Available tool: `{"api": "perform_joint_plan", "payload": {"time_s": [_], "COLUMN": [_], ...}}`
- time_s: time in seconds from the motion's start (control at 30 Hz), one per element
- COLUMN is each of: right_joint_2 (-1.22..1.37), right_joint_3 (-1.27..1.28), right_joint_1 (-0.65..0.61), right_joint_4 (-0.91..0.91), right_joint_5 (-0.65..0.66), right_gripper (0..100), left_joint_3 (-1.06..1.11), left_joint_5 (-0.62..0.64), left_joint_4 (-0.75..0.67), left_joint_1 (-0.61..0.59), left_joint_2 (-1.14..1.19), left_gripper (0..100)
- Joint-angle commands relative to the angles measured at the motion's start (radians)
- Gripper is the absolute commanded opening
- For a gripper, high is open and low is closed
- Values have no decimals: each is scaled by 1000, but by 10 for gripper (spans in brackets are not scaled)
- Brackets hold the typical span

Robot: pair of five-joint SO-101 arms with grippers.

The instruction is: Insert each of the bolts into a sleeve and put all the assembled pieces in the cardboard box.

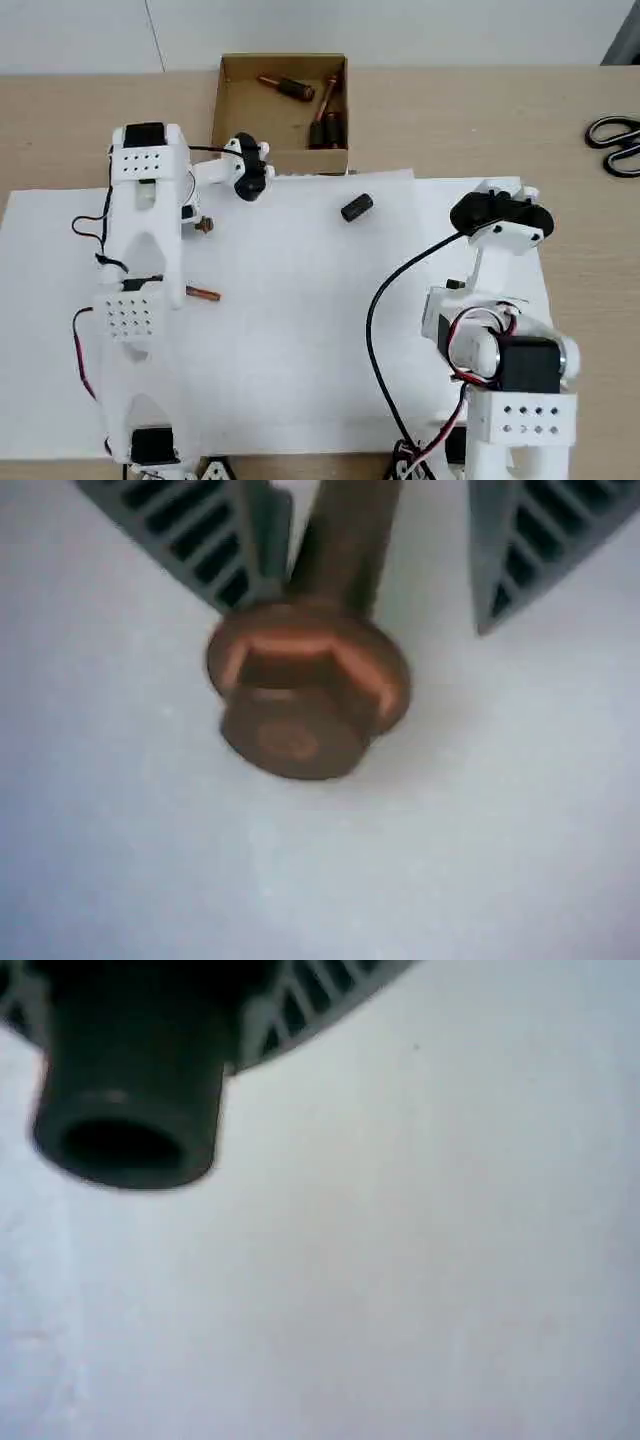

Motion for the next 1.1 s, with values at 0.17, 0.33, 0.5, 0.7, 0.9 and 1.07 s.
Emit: {"api": "perform_joint_plan", "payload": {"time_s": [0.17,0.33,0.5,0.7,0.9,1.07], "right_joint_2": [-8,-8,-8,-8,-8,-16], "right_joint_3": [-6,-6,-6,-6,-6,-6], "right_joint_1": [12,12,12,10,8,5], "right_joint_4": [-13,-13,-13,-15,-13,-13], "right_joint_5": [12,12,12,12,12,12], "right_gripper": [3,3,3,3,3,3], "left_joint_3": [-147,-148,-153,-147,-130,-154], "left_joint_5": [-81,-80,-78,-78,-74,-25], "left_joint_4": [26,34,57,58,60,61], "left_joint_1": [68,81,87,84,78,61], "left_joint_2": [75,72,69,77,69,44], "left_gripper": [118,118,97,63,6,6]}}
